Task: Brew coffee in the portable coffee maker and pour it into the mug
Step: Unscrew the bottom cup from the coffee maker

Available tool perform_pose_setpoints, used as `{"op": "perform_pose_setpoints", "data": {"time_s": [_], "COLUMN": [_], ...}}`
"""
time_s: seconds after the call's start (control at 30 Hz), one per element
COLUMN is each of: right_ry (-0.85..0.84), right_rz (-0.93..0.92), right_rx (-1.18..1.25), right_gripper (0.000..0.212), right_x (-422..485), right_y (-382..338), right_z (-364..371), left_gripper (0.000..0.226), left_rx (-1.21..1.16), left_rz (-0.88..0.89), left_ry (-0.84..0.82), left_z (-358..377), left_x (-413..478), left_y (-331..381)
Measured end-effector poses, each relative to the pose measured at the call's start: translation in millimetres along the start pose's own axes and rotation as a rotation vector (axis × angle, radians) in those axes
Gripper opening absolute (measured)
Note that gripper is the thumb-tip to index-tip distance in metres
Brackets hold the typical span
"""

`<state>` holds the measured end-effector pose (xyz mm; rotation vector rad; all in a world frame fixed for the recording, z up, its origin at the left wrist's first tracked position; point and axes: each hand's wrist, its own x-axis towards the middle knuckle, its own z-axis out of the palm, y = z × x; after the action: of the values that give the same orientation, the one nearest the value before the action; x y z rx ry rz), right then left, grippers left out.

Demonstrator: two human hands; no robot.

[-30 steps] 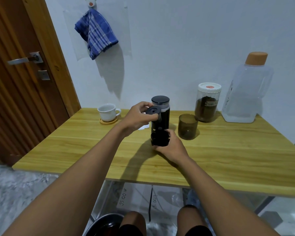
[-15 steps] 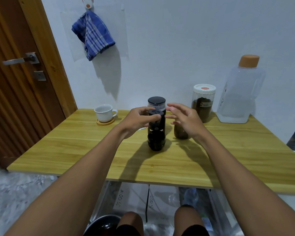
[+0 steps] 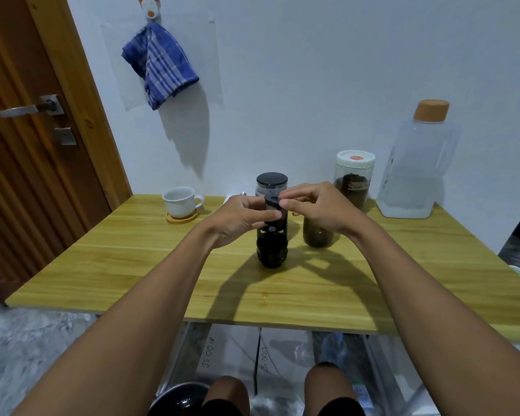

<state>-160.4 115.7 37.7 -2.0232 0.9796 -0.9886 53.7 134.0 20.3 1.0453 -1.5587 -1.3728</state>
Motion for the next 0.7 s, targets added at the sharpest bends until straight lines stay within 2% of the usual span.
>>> {"op": "perform_pose_setpoints", "data": {"time_s": [0.23,0.5,0.7], "right_ry": [0.038,0.047,0.14], "right_rz": [-0.083,-0.116,-0.094], "right_rx": [-0.162,-0.217,-0.124], "right_gripper": [0.009,0.012,0.02], "right_x": [4,6,12], "right_y": [-4,-7,-15], "right_z": [5,9,0], "left_gripper": [0.027,0.032,0.035], "left_rx": [0.033,0.003,0.093], "left_rz": [0.052,0.092,0.101], "left_ry": [0.063,0.095,0.052], "left_z": [0,2,11], "left_x": [0,-2,-6], "left_y": [-1,2,3]}}
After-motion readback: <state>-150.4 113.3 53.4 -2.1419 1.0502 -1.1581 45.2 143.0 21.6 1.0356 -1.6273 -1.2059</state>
